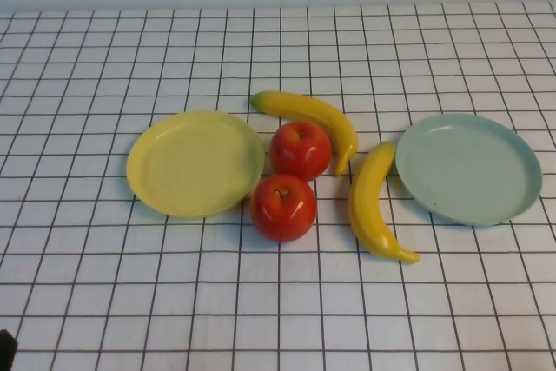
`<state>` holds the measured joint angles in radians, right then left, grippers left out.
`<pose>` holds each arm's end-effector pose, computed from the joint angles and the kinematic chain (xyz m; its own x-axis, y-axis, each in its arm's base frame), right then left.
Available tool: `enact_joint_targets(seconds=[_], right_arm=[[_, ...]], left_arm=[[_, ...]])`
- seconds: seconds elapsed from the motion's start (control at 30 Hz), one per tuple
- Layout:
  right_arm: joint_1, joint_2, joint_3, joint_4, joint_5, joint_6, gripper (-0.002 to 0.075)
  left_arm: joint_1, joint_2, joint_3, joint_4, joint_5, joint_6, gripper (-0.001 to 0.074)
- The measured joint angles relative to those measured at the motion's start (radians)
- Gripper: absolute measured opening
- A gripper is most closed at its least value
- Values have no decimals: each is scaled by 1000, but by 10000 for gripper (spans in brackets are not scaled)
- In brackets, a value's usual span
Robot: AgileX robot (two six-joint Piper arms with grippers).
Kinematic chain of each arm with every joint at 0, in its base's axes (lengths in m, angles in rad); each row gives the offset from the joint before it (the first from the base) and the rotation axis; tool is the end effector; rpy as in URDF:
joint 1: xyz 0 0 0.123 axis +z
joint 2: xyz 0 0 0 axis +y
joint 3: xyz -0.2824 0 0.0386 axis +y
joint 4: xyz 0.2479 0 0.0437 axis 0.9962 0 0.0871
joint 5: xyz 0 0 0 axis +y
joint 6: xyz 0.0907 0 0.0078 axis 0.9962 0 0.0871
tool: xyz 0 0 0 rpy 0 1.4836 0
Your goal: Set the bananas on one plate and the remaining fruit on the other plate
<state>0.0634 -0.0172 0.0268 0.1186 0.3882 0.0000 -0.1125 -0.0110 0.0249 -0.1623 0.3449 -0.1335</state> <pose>0.0515 0.0074 0.1704 -0.3125 0.0899 -0.9457 -0.0721 0.9904 0.1180 0.0524 -0.0109 0.1746 -0.2983 -0.2502 -0.9211 0.0836 0.9545 -0.2863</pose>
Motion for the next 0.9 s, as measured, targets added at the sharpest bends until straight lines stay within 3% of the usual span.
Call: enact_joint_targets(seconds=[0.23, 0.6, 0.73, 0.9], right_arm=[[0, 0, 0, 0, 0, 0, -16], [0, 0, 0, 0, 0, 0, -16], [0, 0, 0, 0, 0, 0, -16], [0, 0, 0, 0, 0, 0, -16]], left_arm=[[0, 0, 0, -142, -186, -63, -5], [0, 0, 0, -301, -295, -111, -5], [0, 0, -68, -311, -211, -72, -5], [0, 43, -270, -301, -70, 134, -5]])
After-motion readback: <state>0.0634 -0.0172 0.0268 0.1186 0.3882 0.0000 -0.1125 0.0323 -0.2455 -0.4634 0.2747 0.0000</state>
